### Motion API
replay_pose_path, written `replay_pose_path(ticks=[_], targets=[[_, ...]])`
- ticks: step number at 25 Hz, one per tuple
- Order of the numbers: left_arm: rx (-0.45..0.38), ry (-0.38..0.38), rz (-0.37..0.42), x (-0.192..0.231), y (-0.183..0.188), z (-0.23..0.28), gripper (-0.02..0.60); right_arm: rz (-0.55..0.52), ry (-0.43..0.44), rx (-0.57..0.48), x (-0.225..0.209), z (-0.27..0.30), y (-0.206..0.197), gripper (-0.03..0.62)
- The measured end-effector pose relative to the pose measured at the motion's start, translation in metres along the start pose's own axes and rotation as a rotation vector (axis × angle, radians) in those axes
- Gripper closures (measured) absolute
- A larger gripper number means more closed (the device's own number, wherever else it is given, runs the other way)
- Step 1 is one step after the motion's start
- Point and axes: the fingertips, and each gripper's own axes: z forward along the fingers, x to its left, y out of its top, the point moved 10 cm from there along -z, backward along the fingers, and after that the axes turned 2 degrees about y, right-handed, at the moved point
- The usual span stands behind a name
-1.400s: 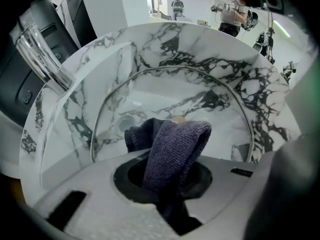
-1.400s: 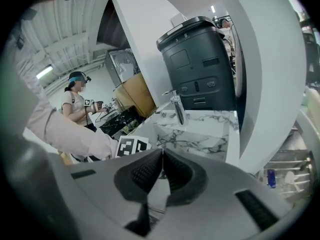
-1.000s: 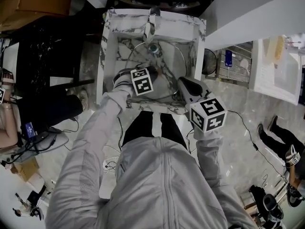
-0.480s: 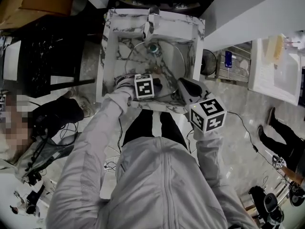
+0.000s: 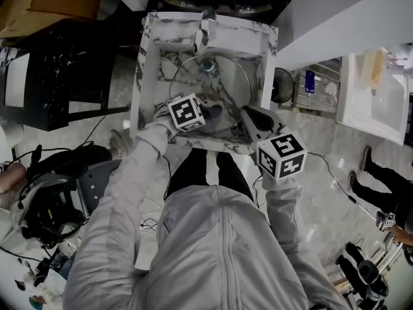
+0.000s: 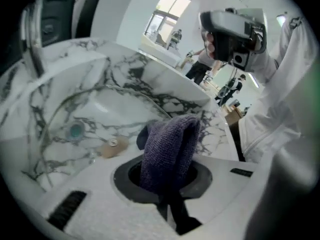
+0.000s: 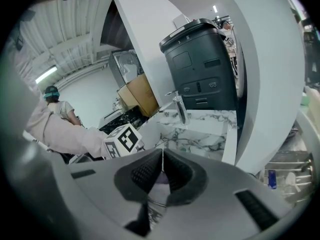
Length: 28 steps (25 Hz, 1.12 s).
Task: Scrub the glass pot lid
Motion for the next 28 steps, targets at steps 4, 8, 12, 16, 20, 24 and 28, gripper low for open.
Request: replay_pose_path(ticks=[4,8,12,16,20,24,28], targets=[[-0.1,0.275,-0.072,0.042,-0.009,-0.039,0.515,0.002,0.001,-0.001,-0.003,0.002,0.0,0.563],[-0.109,0.514,-0.111,0.075,-0.015,-0.072,0.515,0.0,0.01,0.004,-0.002,0.006,0.001,0.563],[-0.024,0.643,-0.014,0.096,-0.019,-0.075,0.515,0.002,0.01,0.012,-0.003,0.008,0.0,0.563],[0.115,0.653,0.078,0.106,-0.031,-0.055,0.515,0.005,0.008,0.015,-0.004,0.008,-0.001,0.563],[0.225,0.602,0.15,0.101,-0.039,-0.034,0.515,0.012,0.001,0.017,-0.007,0.006,-0.003,0.563],[0.254,0.531,0.127,0.094,-0.045,-0.023,0.515,0.016,0.002,0.017,-0.006,0.005,-0.006,0.563],[0.26,0.45,0.076,0.087,-0.048,-0.021,0.515,0.018,0.003,0.017,-0.006,0.005,-0.007,0.563]])
